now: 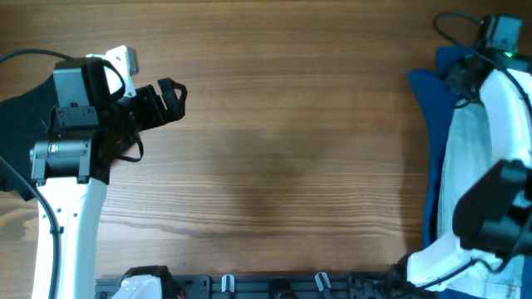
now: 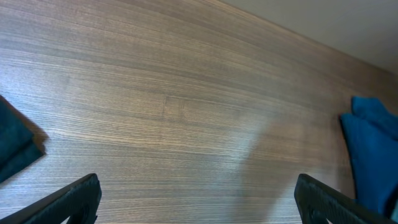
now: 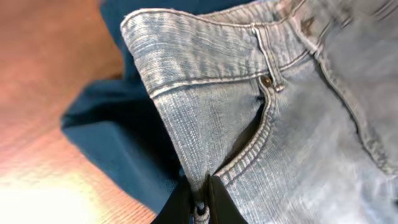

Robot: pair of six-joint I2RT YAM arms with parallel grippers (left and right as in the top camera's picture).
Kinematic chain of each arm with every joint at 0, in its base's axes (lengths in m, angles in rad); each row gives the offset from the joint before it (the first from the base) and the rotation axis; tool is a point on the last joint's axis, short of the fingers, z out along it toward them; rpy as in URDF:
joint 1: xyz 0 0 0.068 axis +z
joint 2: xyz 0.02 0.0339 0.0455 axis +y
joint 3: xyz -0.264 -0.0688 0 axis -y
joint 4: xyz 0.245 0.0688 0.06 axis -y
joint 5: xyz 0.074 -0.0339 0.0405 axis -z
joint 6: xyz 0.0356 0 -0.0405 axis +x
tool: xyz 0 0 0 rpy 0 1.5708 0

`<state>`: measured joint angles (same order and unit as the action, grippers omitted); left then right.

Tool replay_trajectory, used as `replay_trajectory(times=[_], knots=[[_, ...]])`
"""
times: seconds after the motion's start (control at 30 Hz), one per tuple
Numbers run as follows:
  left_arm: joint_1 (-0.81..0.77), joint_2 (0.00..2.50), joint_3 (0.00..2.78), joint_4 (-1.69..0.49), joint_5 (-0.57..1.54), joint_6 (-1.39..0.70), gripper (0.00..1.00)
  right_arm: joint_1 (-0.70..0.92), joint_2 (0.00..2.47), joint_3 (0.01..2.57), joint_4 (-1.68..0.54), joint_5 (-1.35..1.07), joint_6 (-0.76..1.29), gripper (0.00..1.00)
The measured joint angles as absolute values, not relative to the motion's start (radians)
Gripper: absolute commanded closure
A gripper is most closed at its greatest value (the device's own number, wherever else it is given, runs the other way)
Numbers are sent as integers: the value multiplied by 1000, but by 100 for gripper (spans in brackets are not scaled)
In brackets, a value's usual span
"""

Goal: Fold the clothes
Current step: 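Reach the right gripper to the denim shorts waistband and grasp it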

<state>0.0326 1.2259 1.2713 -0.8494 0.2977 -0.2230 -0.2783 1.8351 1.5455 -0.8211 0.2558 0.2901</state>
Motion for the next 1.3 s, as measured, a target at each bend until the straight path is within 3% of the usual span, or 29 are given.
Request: replay_trajectory(times=[0.1, 0.17, 0.23, 0.3, 0.43, 0.67, 0.8, 0.83, 0.87, 0.97, 1.07, 1.3], knots=[[33, 1226, 1271, -849, 298, -223, 0, -278, 1827, 1546, -830, 255, 290, 93], [33, 1226, 1271, -849, 298, -223, 0, -278, 1830, 1546, -830, 254, 290, 63], [33, 1226, 1271, -849, 298, -223, 0, -274, 1831, 1546, -828, 228, 289, 44], [33, 1226, 1271, -849, 298, -223, 0, -268, 1834, 1546, -825, 209, 287, 37], [33, 1226, 1271, -849, 298, -223, 0, -268, 1913, 1546, -806, 166, 290, 42], [33, 1226, 1271, -849, 298, -223, 0, -266, 2109, 1545, -762, 120, 290, 76], [33, 1226, 1271, -849, 298, -223, 0, -266, 2110, 1545, -760, 136, 290, 78], [33, 1226, 1271, -849, 298, -223, 0, -266, 2109, 1545, -761, 139, 290, 73], [33, 1226, 1271, -849, 298, -223, 0, -266, 2109, 1545, -762, 139, 290, 57], [33, 1226, 1271, -849, 298, -223, 0, -268, 2109, 1545, -756, 123, 264, 52], [33, 1226, 1271, -849, 298, -223, 0, -287, 2109, 1545, -694, 20, 194, 53], [33, 1226, 1272, -849, 298, -223, 0, -295, 2109, 1545, -641, 17, 292, 71]])
